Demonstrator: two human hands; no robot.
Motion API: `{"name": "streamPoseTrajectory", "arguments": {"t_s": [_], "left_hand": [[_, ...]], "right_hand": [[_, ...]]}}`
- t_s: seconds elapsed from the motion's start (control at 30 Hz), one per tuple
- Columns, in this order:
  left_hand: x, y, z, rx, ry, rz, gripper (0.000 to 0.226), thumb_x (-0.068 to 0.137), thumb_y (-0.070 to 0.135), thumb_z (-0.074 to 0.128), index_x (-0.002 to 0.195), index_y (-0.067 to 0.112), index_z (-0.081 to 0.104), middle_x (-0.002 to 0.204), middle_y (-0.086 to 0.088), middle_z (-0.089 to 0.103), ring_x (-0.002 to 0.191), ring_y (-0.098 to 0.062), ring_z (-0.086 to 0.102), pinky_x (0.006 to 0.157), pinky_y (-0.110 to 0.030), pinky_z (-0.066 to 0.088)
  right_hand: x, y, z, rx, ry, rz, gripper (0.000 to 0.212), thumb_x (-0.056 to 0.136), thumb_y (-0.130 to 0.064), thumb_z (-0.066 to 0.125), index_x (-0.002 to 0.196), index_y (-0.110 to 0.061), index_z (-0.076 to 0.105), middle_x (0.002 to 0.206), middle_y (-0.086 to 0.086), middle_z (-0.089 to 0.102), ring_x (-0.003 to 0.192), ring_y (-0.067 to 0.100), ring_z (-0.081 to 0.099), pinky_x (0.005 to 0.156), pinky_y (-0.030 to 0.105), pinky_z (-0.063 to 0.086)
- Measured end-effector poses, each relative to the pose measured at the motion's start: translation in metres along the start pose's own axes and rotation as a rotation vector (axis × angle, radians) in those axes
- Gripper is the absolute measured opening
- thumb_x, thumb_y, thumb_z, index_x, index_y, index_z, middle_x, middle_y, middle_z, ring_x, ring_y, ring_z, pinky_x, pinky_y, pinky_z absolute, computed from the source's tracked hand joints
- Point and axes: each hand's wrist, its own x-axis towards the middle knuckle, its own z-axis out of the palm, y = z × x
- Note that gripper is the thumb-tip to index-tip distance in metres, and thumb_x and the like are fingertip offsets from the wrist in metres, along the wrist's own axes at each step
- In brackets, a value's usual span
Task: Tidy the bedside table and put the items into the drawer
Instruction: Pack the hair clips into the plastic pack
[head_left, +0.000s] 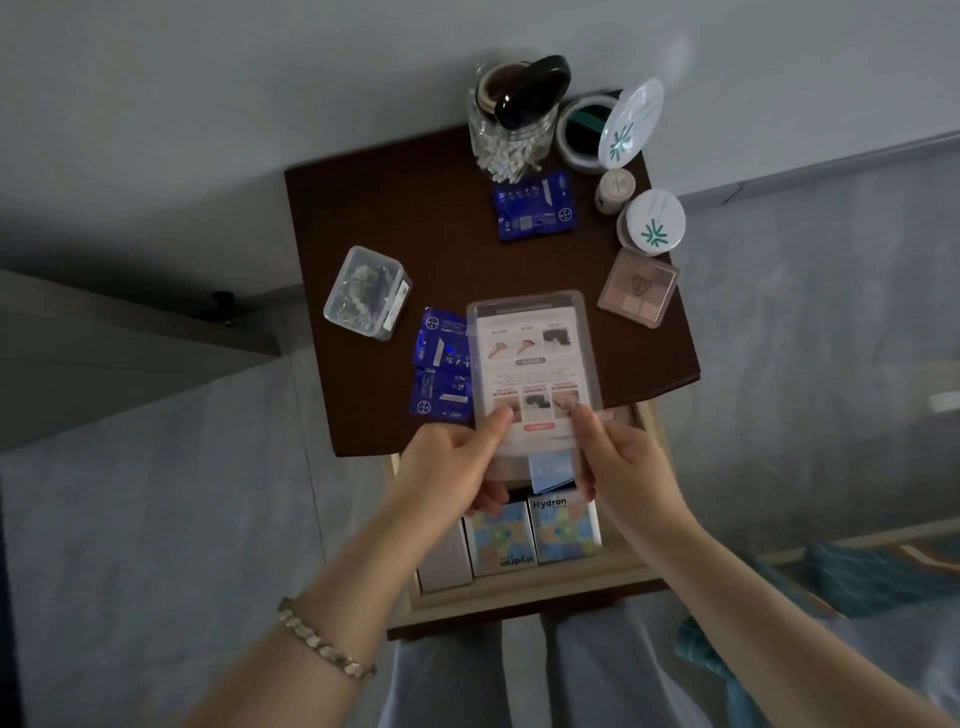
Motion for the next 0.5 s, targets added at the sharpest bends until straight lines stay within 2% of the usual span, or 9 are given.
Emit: {"name": "streamPoseTrajectory", "arguments": {"t_s": [0.07, 0.17, 0.23, 0.3, 0.37, 0.4, 0.43, 0.47, 0.5], "left_hand": [[0.0, -0.001, 0.001, 0.04, 0.012, 0.025, 0.044, 0.09, 0.045, 0.047, 0.07, 0.009, 0.061, 0.048, 0.002, 0.06, 0.037, -0.004, 0.053, 0.04, -0.014, 0.041], [-0.002, -0.004, 0.003, 0.102, 0.117, 0.108, 0.046, 0.088, 0.046, 0.049, 0.059, 0.012, 0.057, 0.042, 0.004, 0.054, 0.034, -0.002, 0.048, 0.041, -0.016, 0.041], [-0.004, -0.008, 0.004, 0.123, 0.17, 0.148, 0.047, 0.087, 0.047, 0.049, 0.056, 0.012, 0.057, 0.04, 0.004, 0.052, 0.033, -0.003, 0.048, 0.041, -0.017, 0.041], [-0.005, -0.011, 0.005, 0.115, 0.151, 0.143, 0.047, 0.087, 0.047, 0.048, 0.059, 0.011, 0.058, 0.043, 0.003, 0.054, 0.034, -0.003, 0.049, 0.041, -0.017, 0.042], [-0.003, -0.015, 0.007, 0.102, 0.078, 0.116, 0.041, 0.088, 0.047, 0.044, 0.076, 0.012, 0.062, 0.061, 0.002, 0.064, 0.047, 0.0, 0.057, 0.049, -0.018, 0.05], [-0.001, -0.019, 0.007, 0.136, 0.074, 0.121, 0.043, 0.088, 0.049, 0.041, 0.095, 0.012, 0.062, 0.081, 0.0, 0.067, 0.063, 0.0, 0.063, 0.061, -0.021, 0.055], [0.001, -0.024, 0.005, 0.171, 0.102, 0.153, 0.05, 0.087, 0.053, 0.038, 0.115, 0.015, 0.054, 0.105, 0.0, 0.064, 0.084, -0.002, 0.063, 0.074, -0.027, 0.057], [0.004, -0.029, 0.001, 0.169, 0.131, 0.208, 0.059, 0.085, 0.057, 0.039, 0.131, 0.02, 0.042, 0.125, 0.001, 0.053, 0.105, -0.006, 0.057, 0.086, -0.033, 0.054], [0.007, -0.034, -0.004, 0.159, 0.149, 0.312, 0.064, 0.084, 0.058, 0.042, 0.138, 0.026, 0.031, 0.137, 0.005, 0.04, 0.123, -0.01, 0.046, 0.097, -0.038, 0.047]], "right_hand": [[0.002, 0.002, 0.0, -0.018, 0.001, -0.018, 0.045, 0.089, -0.044, 0.042, 0.058, -0.013, 0.054, 0.043, -0.005, 0.05, 0.041, 0.006, 0.044, 0.05, 0.024, 0.039], [0.003, 0.004, 0.0, -0.005, -0.033, -0.046, 0.045, 0.09, -0.041, 0.042, 0.065, -0.008, 0.058, 0.042, -0.005, 0.05, 0.038, 0.005, 0.043, 0.049, 0.023, 0.04], [0.004, 0.006, 0.0, -0.017, -0.043, -0.054, 0.044, 0.091, -0.04, 0.042, 0.068, -0.008, 0.059, 0.042, -0.004, 0.051, 0.038, 0.004, 0.044, 0.046, 0.02, 0.039], [0.006, 0.005, -0.001, -0.074, -0.06, -0.047, 0.042, 0.09, -0.041, 0.042, 0.063, -0.012, 0.056, 0.044, -0.004, 0.052, 0.039, 0.005, 0.044, 0.044, 0.018, 0.038], [0.014, 0.006, -0.006, -0.189, -0.115, 0.006, 0.045, 0.09, -0.044, 0.042, 0.059, -0.013, 0.052, 0.047, -0.004, 0.05, 0.04, 0.007, 0.043, 0.044, 0.018, 0.038], [0.019, 0.005, -0.009, -0.231, -0.158, 0.069, 0.046, 0.09, -0.046, 0.043, 0.058, -0.013, 0.05, 0.047, -0.003, 0.048, 0.039, 0.008, 0.041, 0.044, 0.018, 0.037], [0.024, 0.006, -0.013, -0.241, -0.204, 0.151, 0.047, 0.09, -0.046, 0.044, 0.056, -0.014, 0.049, 0.046, -0.002, 0.046, 0.038, 0.009, 0.039, 0.042, 0.017, 0.036], [0.028, 0.006, -0.018, -0.191, -0.254, 0.248, 0.048, 0.091, -0.045, 0.045, 0.053, -0.015, 0.047, 0.044, -0.002, 0.043, 0.036, 0.009, 0.036, 0.038, 0.017, 0.033], [0.033, 0.006, -0.023, -0.074, -0.307, 0.352, 0.049, 0.092, -0.042, 0.046, 0.051, -0.016, 0.044, 0.042, -0.003, 0.039, 0.033, 0.008, 0.033, 0.034, 0.016, 0.029]]}}
